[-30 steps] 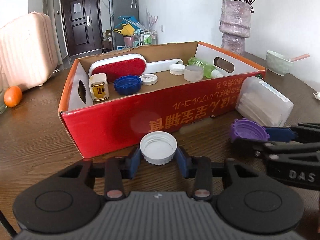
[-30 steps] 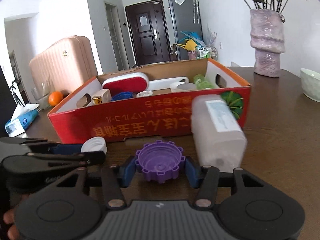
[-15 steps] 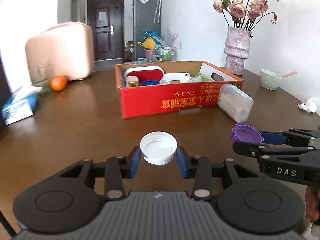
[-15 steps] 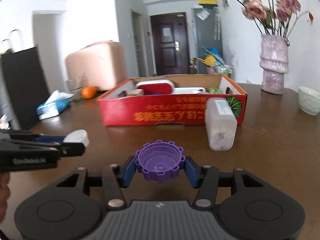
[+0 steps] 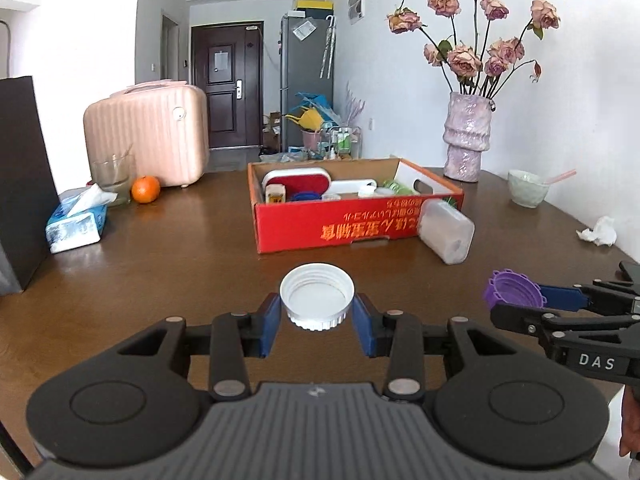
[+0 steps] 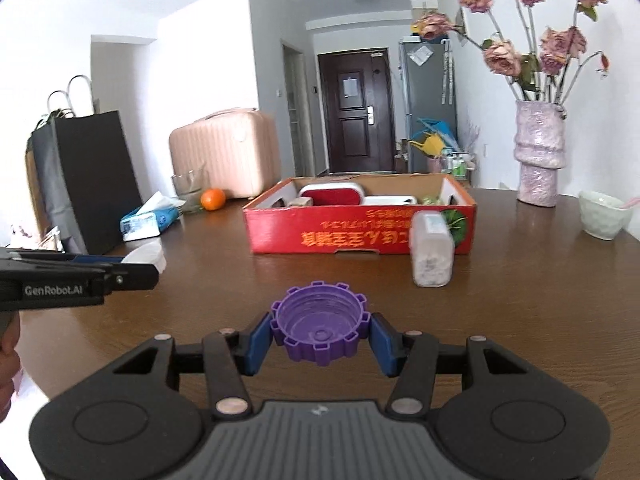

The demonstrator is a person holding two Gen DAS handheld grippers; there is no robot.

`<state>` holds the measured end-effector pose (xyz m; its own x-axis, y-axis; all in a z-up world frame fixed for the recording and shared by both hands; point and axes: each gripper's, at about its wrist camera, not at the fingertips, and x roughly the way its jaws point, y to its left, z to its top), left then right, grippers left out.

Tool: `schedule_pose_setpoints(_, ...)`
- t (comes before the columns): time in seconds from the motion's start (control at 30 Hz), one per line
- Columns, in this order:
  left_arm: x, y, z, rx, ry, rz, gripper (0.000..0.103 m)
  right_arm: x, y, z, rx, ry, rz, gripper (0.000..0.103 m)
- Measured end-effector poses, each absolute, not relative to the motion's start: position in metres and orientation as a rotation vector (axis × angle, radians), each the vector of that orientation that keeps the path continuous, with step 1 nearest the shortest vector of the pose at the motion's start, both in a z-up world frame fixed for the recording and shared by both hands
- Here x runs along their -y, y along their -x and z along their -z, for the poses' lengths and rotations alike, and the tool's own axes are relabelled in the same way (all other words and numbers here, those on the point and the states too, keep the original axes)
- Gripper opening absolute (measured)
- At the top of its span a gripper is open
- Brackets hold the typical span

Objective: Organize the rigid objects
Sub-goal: 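Lift the white cap and purple cap toward the red box with both grippers, then lower both caps into the red box and open both grippers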

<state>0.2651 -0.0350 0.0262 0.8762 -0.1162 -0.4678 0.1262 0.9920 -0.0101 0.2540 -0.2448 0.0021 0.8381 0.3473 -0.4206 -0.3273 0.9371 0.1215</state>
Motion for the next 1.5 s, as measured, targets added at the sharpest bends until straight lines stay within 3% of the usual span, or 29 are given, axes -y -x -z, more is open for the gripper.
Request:
schedule_pose_setpoints(0.33,0.030,-0.416,-0.061,-0.496,0.031,0.161,0.039,0.269,-0.366,-0.054,-0.405,-0.036,-0.360,0.052)
schedule_pose_setpoints(0.6,0.030,-0.545,-0.032,-0.671,0.019,0.161,0.039,0.269,-0.530,-0.054,-0.631,-0.032,-0.395,0.052)
schedule_pose_setpoints(0.77,0.024,-0.574,-0.002,-0.743,-0.027,0.190,0.040,0.253,-0.594,-0.030,-0.747,0.045,-0.354,0.052)
schedule_pose_setpoints(0.97,0.024,-0.572,0.011,-0.656,-0.124,0.221,0.041,0.252,-0.616,-0.003,-0.848,0.121,-0.252,0.052)
schedule_pose_setpoints(1.1,0.024,-0.576,0.014,-0.640,-0.139,0.247,0.026,0.251,-0.601,-0.002,-0.829,0.123,-0.223,0.052)
schedule_pose_setpoints(1.23,0.027,-0.580,0.018,-0.647,-0.168,0.234,0.025,0.250,-0.592,-0.003,-0.825,0.106,-0.214,0.052)
schedule_pose_setpoints(1.33,0.021,-0.578,0.013,-0.658,-0.118,0.232,0.033,0.246,-0.587,-0.006,-0.848,0.100,-0.231,0.051)
schedule_pose_setpoints(1.43,0.018,-0.563,-0.003,-0.656,-0.091,0.248,0.055,0.250,-0.575,-0.018,-0.816,0.088,-0.216,0.053)
schedule_pose_setpoints(1.5,0.020,-0.544,-0.019,-0.616,-0.113,0.267,0.056,0.252,-0.562,-0.036,-0.766,0.077,-0.210,0.058)
